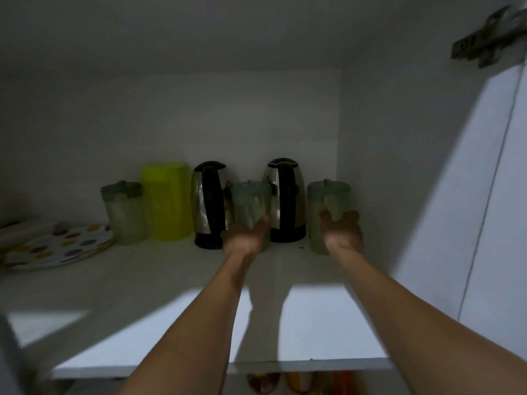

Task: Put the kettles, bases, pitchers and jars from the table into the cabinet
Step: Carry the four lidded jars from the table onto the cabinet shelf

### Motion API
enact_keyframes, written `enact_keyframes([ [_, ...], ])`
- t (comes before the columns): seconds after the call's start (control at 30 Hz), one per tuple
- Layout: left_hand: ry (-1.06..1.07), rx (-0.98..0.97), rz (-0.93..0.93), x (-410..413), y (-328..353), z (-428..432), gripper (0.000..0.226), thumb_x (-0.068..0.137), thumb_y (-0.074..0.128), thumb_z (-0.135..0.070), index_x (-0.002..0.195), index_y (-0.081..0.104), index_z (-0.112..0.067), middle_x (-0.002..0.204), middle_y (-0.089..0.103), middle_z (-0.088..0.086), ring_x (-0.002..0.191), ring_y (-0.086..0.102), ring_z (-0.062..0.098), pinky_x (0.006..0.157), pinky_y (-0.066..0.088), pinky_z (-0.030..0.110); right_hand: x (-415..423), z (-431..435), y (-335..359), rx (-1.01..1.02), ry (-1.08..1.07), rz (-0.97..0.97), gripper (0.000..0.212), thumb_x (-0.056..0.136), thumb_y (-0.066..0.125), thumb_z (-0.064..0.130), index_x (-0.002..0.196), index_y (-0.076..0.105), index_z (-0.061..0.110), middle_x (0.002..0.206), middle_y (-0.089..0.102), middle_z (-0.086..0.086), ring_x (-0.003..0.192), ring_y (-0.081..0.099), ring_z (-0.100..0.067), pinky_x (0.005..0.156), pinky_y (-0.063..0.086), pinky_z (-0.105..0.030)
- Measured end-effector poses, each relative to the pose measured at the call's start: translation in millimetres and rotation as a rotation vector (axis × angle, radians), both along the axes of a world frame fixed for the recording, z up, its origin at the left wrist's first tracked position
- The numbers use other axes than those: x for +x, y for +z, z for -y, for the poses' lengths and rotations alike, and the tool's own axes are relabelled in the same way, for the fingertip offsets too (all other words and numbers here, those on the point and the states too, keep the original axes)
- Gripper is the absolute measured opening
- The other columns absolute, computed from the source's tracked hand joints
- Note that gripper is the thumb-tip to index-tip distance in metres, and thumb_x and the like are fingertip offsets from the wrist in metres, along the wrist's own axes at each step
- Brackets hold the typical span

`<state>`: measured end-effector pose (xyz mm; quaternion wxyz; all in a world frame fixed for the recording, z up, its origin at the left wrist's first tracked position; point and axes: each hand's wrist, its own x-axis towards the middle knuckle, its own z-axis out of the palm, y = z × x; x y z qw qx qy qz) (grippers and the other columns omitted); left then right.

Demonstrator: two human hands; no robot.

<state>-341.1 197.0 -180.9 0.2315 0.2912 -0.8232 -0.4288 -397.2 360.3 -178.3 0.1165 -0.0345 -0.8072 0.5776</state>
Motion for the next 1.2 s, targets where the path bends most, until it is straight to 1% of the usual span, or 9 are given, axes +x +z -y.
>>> enact_keyframes([
  [0.13, 0.049, -0.047, -0.121, 66.8, 2.3, 2.6, 0.063, 0.082, 0.06, -0.058, 0.112, 0.063, -0.002, 0.113, 0.064, 0.02, 0.097, 0.061, 0.037, 0.077, 0.05, 0.037, 63.9, 13.6, 2.9, 0.092, 0.064, -0.119, 0.05, 0.096, 0.05, 0.048, 0.131, 0.048, 0.012, 0.133, 0.056, -0.02, 0.122, 0.054, -0.04, 0.093, 0.041, -0.04],
  [0.3, 0.141, -0.221, -0.18, 179.8, 13.4, 2.0, 0.053, 0.092, 0.054, -0.048, 0.118, 0.058, -0.002, 0.123, 0.059, 0.018, 0.113, 0.057, 0.036, 0.095, 0.048, 0.043, 168.2, 46.3, 0.5, 0.132, 0.248, -0.224, 0.045, 0.098, 0.042, 0.05, 0.132, 0.049, 0.021, 0.134, 0.055, -0.012, 0.122, 0.053, -0.036, 0.098, 0.043, -0.044],
  [0.43, 0.288, -0.38, -0.168, 316.4, 13.6, 14.0, 0.046, 0.097, 0.048, -0.04, 0.124, 0.055, -0.003, 0.129, 0.054, 0.018, 0.122, 0.05, 0.035, 0.106, 0.038, 0.045, 288.9, 78.5, -8.9, 0.193, 0.429, -0.302, 0.045, 0.098, 0.042, 0.05, 0.134, 0.051, 0.023, 0.133, 0.056, -0.012, 0.12, 0.054, -0.035, 0.096, 0.044, -0.043],
  [0.53, 0.409, -0.443, -0.1, 422.0, 13.2, 36.8, 0.047, 0.097, 0.045, -0.042, 0.125, 0.053, -0.006, 0.13, 0.053, 0.017, 0.123, 0.049, 0.035, 0.107, 0.037, 0.046, 375.7, 110.9, -7.1, 0.202, 0.582, -0.321, 0.048, 0.098, 0.042, 0.05, 0.138, 0.049, 0.024, 0.137, 0.055, -0.014, 0.123, 0.053, -0.036, 0.096, 0.042, -0.042],
  [0.63, 0.585, -0.456, -0.073, 527.9, 16.8, 64.7, 0.046, 0.095, 0.047, -0.042, 0.123, 0.055, -0.006, 0.128, 0.054, 0.017, 0.119, 0.051, 0.037, 0.106, 0.038, 0.047, 463.2, 151.1, 2.0, 0.186, 0.75, -0.323, 0.047, 0.099, 0.042, 0.049, 0.138, 0.049, 0.023, 0.139, 0.054, -0.016, 0.126, 0.052, -0.036, 0.098, 0.041, -0.041],
  [0.77, 0.803, -0.458, -0.002, 656.2, 9.2, 86.0, 0.049, 0.097, 0.045, -0.04, 0.129, 0.051, -0.003, 0.131, 0.052, 0.018, 0.121, 0.05, 0.035, 0.104, 0.039, 0.045, 578.5, 200.7, -4.5, 0.173, 1.009, -0.356, 0.042, 0.098, 0.045, 0.046, 0.131, 0.055, 0.021, 0.137, 0.057, -0.018, 0.125, 0.053, -0.037, 0.1, 0.042, -0.041],
  [0.87, 0.974, -0.425, 0.038, 743.6, -3.4, 99.5, 0.048, 0.097, 0.045, -0.039, 0.126, 0.053, -0.002, 0.13, 0.053, 0.02, 0.119, 0.051, 0.036, 0.103, 0.041, 0.047, 662.5, 235.0, -18.4, 0.174, 1.204, -0.352, 0.046, 0.098, 0.043, 0.049, 0.135, 0.05, 0.022, 0.138, 0.056, -0.015, 0.123, 0.055, -0.036, 0.101, 0.046, -0.045],
  [1.07, 1.299, -0.297, 0.132, 904.0, -34.4, 119.7, 0.052, 0.097, 0.046, -0.04, 0.133, 0.047, -0.004, 0.137, 0.047, 0.019, 0.125, 0.047, 0.037, 0.106, 0.038, 0.045, 809.4, 293.3, -54.8, 0.258, 1.567, -0.349, 0.049, 0.1, 0.042, 0.048, 0.14, 0.047, 0.02, 0.143, 0.052, -0.016, 0.129, 0.051, -0.036, 0.1, 0.041, -0.041],
  [1.2, 1.492, -0.188, 0.167, 986.6, -68.6, 144.9, 0.052, 0.097, 0.047, -0.04, 0.134, 0.046, -0.003, 0.137, 0.046, 0.019, 0.125, 0.047, 0.036, 0.104, 0.038, 0.044, 885.5, 340.6, -92.3, 0.33, 1.734, -0.328, 0.052, 0.098, 0.043, 0.049, 0.141, 0.045, 0.019, 0.143, 0.052, -0.015, 0.129, 0.051, -0.035, 0.098, 0.042, -0.04],
])
